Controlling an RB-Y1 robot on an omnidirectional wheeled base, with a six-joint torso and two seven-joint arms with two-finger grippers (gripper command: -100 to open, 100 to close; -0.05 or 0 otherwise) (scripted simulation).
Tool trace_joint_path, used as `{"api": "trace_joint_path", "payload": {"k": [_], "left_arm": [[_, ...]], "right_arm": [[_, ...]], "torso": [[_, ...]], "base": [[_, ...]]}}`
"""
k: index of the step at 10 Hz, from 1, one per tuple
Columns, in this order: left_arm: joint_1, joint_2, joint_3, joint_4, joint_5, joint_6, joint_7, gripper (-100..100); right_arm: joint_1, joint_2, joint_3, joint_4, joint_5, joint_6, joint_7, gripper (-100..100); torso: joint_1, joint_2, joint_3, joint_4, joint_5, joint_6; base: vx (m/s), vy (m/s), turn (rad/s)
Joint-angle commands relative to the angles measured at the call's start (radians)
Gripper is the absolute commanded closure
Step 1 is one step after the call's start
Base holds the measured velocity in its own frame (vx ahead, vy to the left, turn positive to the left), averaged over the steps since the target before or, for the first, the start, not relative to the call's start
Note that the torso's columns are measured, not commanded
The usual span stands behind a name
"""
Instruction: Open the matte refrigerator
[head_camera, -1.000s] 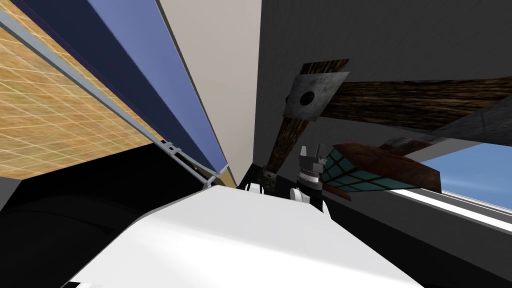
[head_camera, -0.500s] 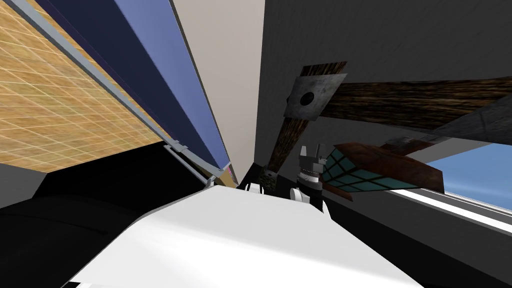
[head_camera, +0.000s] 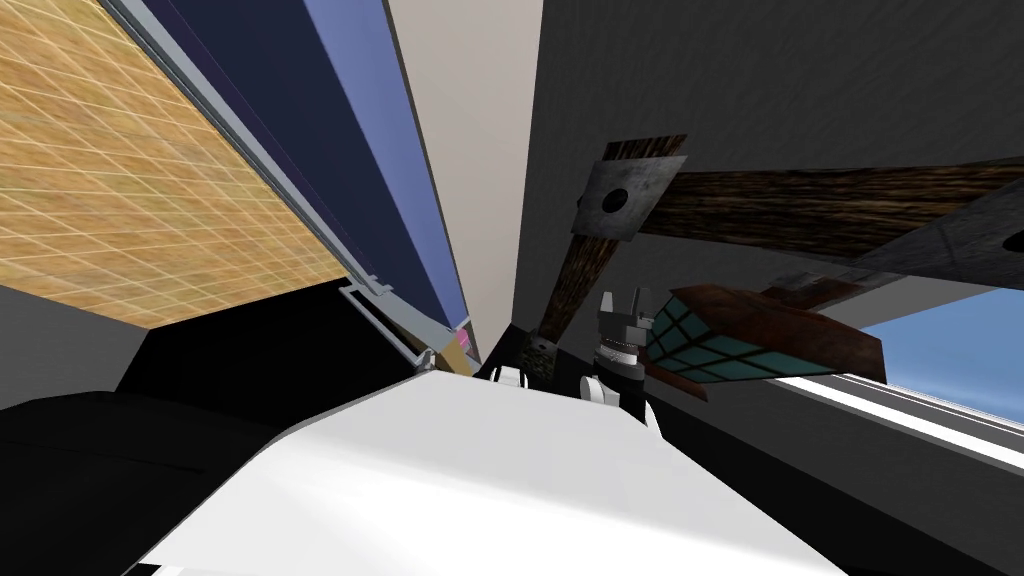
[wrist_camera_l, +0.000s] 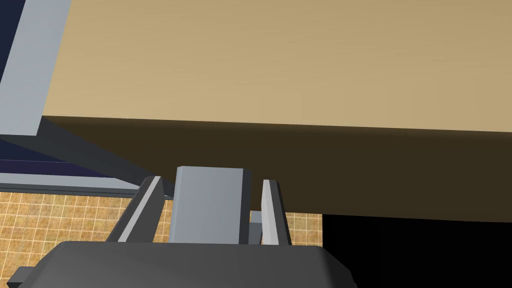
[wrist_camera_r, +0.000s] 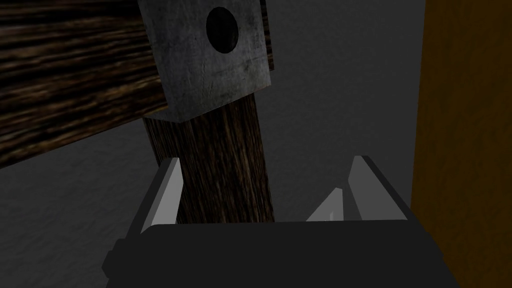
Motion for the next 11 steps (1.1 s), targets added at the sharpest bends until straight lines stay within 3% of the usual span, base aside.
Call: {"api": "trace_joint_path", "payload": {"k": [1,3,4,6,7,9,10,11], "left_arm": [[-0.070,-0.012,0.028,0.036,-0.044,0.025,0.004,100],[-0.075,-0.012,0.028,0.036,-0.044,0.025,0.004,100],[-0.102,-0.023,0.056,0.051,-0.079,0.046,0.003,100],[-0.115,-0.023,0.056,0.051,-0.079,0.046,0.003,100],[-0.152,-0.034,0.085,0.067,-0.115,0.066,0.001,100],[-0.155,-0.034,0.085,0.067,-0.115,0.066,0.001,100],[-0.188,-0.045,0.114,0.083,-0.151,0.086,0.000,100],[-0.176,-0.036,0.103,0.091,-0.133,0.059,-0.001,100]], "right_arm": [[0.000,0.000,0.000,0.000,0.000,0.000,0.000,0],[0.000,0.000,0.000,0.000,0.000,0.000,0.000,0],[0.000,0.000,0.000,0.000,0.000,0.000,0.000,0],[0.000,0.000,0.000,0.000,0.000,0.000,0.000,0],[0.000,0.000,0.000,0.000,0.000,0.000,0.000,0],[0.000,0.000,0.000,0.000,0.000,0.000,0.000,0],[0.000,0.000,0.000,0.000,0.000,0.000,0.000,0],[0.000,0.000,0.000,0.000,0.000,0.000,0.000,0]], "torso": [[0.001,-0.001,0.000,-0.001,0.001,0.000],[0.001,0.001,0.000,-0.001,0.000,-0.001],[0.002,0.003,0.000,-0.001,-0.001,-0.004],[0.002,0.006,0.002,-0.001,-0.001,-0.005],[0.002,0.006,0.001,-0.002,-0.002,-0.008],[0.001,0.008,0.003,-0.002,-0.002,-0.007],[0.001,0.007,0.002,-0.002,-0.002,-0.009],[0.001,0.009,0.002,-0.003,-0.001,-0.009]], "base": [[-0.048,0.001,0.076],[-0.040,0.006,0.039],[-0.065,0.010,0.067],[-0.048,0.016,0.041],[-0.045,0.017,0.064],[-0.042,0.005,0.031],[-0.061,0.007,0.101],[-0.038,0.004,0.021]]}}
